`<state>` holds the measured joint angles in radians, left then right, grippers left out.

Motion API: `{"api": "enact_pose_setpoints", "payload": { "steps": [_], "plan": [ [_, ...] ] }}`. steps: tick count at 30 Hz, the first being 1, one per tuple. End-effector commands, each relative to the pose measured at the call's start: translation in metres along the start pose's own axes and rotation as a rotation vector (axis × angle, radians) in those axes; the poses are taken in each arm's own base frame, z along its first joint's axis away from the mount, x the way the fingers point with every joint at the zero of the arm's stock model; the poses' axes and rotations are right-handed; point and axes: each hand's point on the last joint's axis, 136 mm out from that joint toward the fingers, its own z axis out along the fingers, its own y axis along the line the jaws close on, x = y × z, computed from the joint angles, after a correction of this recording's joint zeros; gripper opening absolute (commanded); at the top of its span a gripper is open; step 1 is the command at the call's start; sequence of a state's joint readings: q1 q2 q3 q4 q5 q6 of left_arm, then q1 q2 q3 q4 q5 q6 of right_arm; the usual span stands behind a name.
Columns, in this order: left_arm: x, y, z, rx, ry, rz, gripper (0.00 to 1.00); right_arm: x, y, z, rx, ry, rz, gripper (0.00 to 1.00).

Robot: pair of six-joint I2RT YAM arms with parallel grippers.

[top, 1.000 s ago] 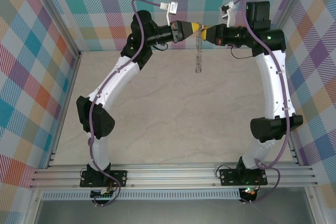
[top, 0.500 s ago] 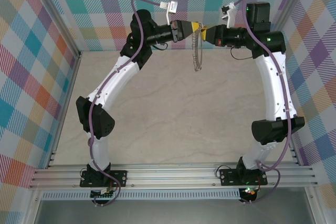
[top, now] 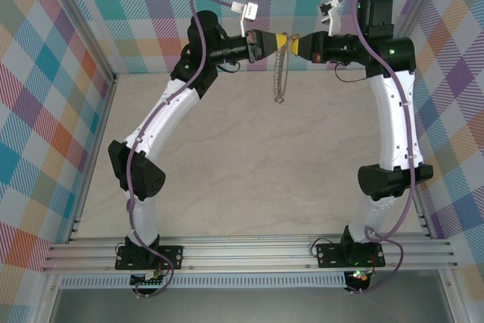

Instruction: Put the keys on the keyring

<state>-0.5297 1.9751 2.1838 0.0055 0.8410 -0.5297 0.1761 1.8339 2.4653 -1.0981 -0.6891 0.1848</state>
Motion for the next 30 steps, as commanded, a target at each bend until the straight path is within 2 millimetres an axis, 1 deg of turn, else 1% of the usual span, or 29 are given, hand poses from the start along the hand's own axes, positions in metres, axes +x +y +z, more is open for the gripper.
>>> {"api": "enact_pose_setpoints", "payload": {
  "steps": [1, 6, 13, 22, 25, 30],
  "plan": [
    [-0.002, -0.026, -0.005, 0.054, 0.066, 0.106, 0.00, 0.003, -0.006, -0.004, 0.039, 0.010, -0.041, 0.00],
    [0.009, -0.028, -0.006, 0.051, 0.140, 0.115, 0.00, 0.002, -0.001, -0.007, 0.025, 0.009, -0.069, 0.00],
    [0.018, -0.029, -0.008, 0.071, 0.187, 0.111, 0.00, 0.003, 0.002, -0.006, 0.012, 0.014, -0.080, 0.00],
    [0.033, -0.031, -0.002, 0.109, 0.234, 0.077, 0.00, 0.003, 0.005, 0.000, -0.024, 0.022, -0.067, 0.00],
    [0.033, -0.030, 0.000, 0.106, 0.232, 0.076, 0.00, 0.004, 0.005, 0.002, -0.025, 0.027, -0.067, 0.00],
    [0.030, -0.027, 0.001, 0.081, 0.215, 0.083, 0.00, 0.004, 0.000, 0.002, 0.008, 0.025, -0.066, 0.00]
  ]
}}
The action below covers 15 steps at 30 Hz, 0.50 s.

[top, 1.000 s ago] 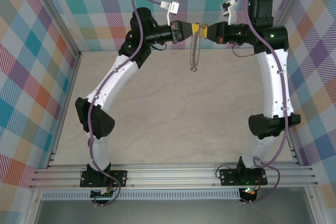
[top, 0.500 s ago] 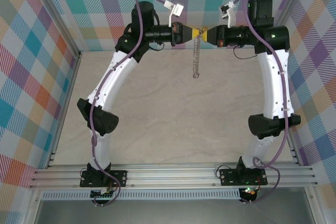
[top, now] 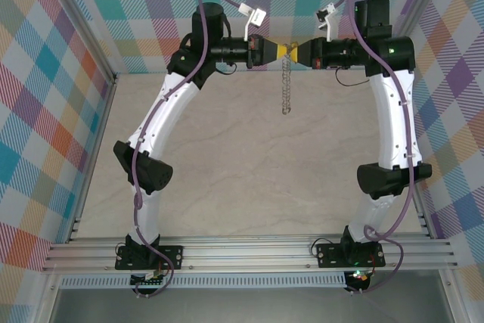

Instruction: Put the keys on the keyring

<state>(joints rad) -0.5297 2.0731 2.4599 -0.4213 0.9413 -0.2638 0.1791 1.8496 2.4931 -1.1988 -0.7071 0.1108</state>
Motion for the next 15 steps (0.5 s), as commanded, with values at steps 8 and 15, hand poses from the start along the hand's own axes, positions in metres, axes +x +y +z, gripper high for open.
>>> {"api": "enact_pose_setpoints", "payload": {
  "steps": [8, 15],
  "plan": [
    [-0.003, 0.005, 0.001, -0.047, -0.013, -0.014, 0.00, -0.003, -0.021, 0.003, 0.110, -0.009, 0.001, 0.00],
    [0.000, 0.013, 0.002, -0.050, -0.008, -0.040, 0.13, 0.002, -0.038, 0.010, 0.156, 0.015, 0.065, 0.00]
  ]
}}
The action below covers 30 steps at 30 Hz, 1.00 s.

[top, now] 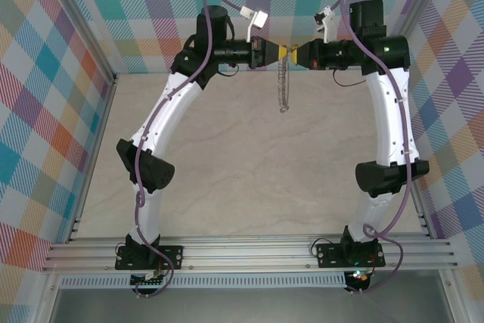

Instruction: Put the keys on the keyring

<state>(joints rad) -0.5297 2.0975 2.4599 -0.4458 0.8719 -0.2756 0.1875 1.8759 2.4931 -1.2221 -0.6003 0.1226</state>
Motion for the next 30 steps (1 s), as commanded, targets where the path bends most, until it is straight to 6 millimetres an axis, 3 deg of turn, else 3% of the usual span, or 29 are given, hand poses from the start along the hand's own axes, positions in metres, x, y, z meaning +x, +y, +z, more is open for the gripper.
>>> {"api": "enact_pose_setpoints", "payload": {
  "steps": [1, 14, 24, 30],
  "plan": [
    [-0.006, -0.010, -0.003, 0.025, -0.006, 0.007, 0.15, -0.002, -0.014, 0.003, 0.055, -0.003, 0.034, 0.00],
    [-0.007, 0.012, -0.009, -0.038, -0.026, -0.028, 0.31, 0.017, -0.052, 0.020, 0.178, 0.082, 0.111, 0.00],
    [-0.014, 0.058, -0.041, -0.271, -0.119, -0.128, 0.34, 0.032, -0.084, 0.050, 0.207, 0.135, 0.153, 0.00],
    [-0.008, 0.071, -0.058, -0.333, -0.145, -0.170, 0.34, 0.042, -0.108, 0.070, 0.243, 0.178, 0.169, 0.00]
  ]
}}
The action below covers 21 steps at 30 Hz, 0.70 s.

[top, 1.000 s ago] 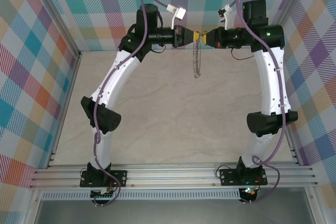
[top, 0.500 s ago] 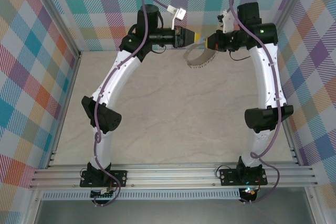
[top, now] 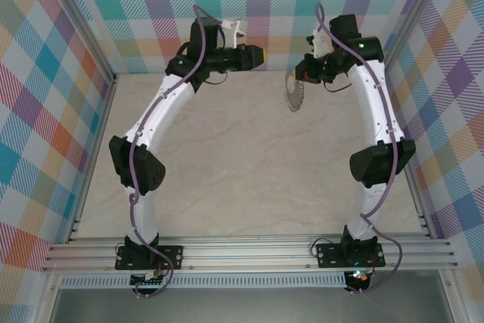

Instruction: Put the keys on the keyring

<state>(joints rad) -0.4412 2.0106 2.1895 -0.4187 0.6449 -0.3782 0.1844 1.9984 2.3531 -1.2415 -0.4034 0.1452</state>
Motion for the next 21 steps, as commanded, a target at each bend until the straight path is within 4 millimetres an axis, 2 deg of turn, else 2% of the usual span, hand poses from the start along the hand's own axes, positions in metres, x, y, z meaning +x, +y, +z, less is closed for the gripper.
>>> {"api": "enact_pose_setpoints", "payload": {
  "steps": [1, 11, 16, 21],
  "plan": [
    [-0.026, -0.022, -0.030, -0.006, -0.103, 0.033, 0.34, -0.007, -0.010, 0.012, 0.018, -0.011, -0.009, 0.00],
    [-0.023, -0.010, -0.040, -0.042, -0.121, 0.002, 0.35, 0.004, -0.042, 0.053, 0.066, 0.061, 0.029, 0.00],
    [-0.020, -0.008, -0.042, -0.051, -0.120, -0.007, 0.35, 0.016, -0.046, 0.074, 0.048, 0.099, 0.061, 0.00],
    [-0.017, -0.007, -0.043, -0.051, -0.122, -0.019, 0.35, 0.036, -0.040, 0.095, 0.050, 0.161, 0.067, 0.00]
  ]
}}
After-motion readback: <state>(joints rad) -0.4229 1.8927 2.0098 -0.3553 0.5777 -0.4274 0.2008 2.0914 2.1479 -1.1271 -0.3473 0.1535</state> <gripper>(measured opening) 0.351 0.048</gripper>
